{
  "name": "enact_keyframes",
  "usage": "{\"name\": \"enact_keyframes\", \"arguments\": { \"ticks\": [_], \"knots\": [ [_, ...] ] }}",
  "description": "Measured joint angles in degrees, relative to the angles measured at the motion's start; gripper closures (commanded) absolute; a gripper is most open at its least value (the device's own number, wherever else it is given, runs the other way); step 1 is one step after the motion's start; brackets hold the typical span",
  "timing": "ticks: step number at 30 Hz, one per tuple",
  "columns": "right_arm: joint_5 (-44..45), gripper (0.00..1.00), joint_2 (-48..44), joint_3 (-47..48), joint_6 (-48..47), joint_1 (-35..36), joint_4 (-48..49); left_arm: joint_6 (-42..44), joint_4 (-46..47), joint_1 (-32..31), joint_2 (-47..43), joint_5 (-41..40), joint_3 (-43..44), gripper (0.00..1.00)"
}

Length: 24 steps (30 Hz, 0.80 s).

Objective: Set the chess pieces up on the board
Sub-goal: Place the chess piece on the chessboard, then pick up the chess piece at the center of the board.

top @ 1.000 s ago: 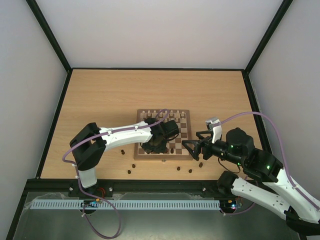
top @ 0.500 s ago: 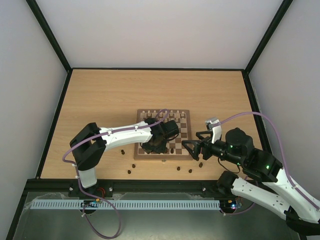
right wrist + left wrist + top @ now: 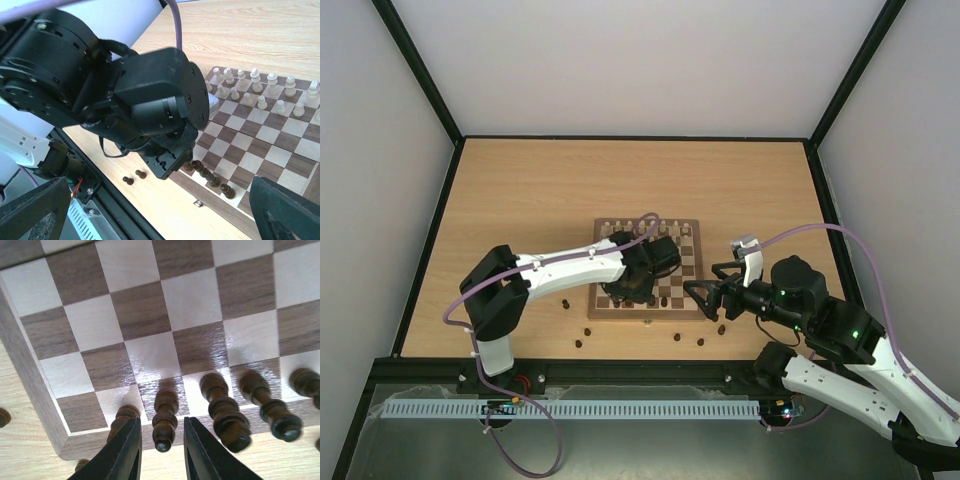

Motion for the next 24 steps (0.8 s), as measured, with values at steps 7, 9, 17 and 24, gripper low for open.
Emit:
{"name": "enact_keyframes", "arguments": {
  "ticks": [7,9,17,24],
  "knots": [
    [0.0,0.02,0.0,0.0,0.0,0.0,0.0,0.1,-5.0,0.0,0.0,-3.4,9.4,0.66],
    [0.1,0.01,0.2,0.0,0.0,0.0,0.0,0.0,-5.9,0.0,-0.8,-5.0,11.8,0.65],
    [1.0,0.01,3.6,0.0,0.0,0.0,-0.1,-1.2,-7.5,0.0,-14.2,-9.4,9.7,0.55],
    [4.1,0.01,8.4,0.0,0.7,0.0,-0.3,-3.5,1.0,-3.0,-34.6,-11.6,-8.9,0.39]
  ]
}}
